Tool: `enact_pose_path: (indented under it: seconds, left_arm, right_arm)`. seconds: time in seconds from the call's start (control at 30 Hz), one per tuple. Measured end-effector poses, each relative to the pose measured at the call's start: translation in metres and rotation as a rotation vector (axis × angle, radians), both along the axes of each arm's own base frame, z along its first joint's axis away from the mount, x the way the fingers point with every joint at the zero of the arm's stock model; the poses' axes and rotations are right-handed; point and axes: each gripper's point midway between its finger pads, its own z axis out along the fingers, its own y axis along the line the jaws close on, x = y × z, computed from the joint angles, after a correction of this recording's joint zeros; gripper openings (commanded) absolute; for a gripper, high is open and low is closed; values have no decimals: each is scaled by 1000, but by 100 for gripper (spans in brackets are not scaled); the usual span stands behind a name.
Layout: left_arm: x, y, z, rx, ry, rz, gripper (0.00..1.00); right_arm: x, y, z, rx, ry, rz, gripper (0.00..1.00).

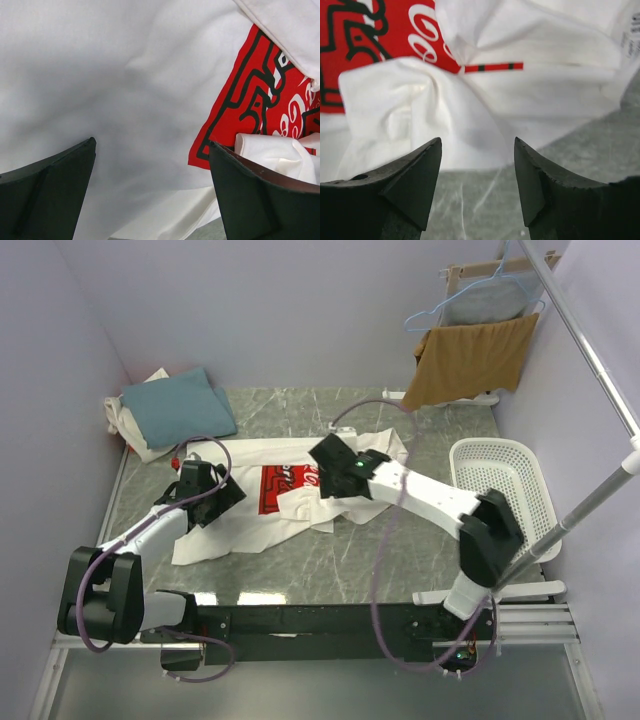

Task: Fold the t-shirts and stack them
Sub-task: Grap the side of the flattened tshirt closest away from the robot with both arms

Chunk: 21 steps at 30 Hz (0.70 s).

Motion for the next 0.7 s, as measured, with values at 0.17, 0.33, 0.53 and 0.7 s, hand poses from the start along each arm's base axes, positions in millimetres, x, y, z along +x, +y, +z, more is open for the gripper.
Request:
enact_pose_path:
  seconds: [0.17,0.33,0.53,0.7]
  left_arm:
    - [0,0,0,0,0,-1,99]
    - [1,0,-2,2,1,-3,99]
    - [1,0,-4,6,5,-7,99]
    - [2,0,-3,8,2,-9,99]
  right_arm:
    - [-39,-24,21,69,-34,9,62]
    - [-82,-19,-14,45,47,106,62]
    - [-102,4,-37,-16,59,204,63]
    - [-107,12,-70,-149,35,258,65]
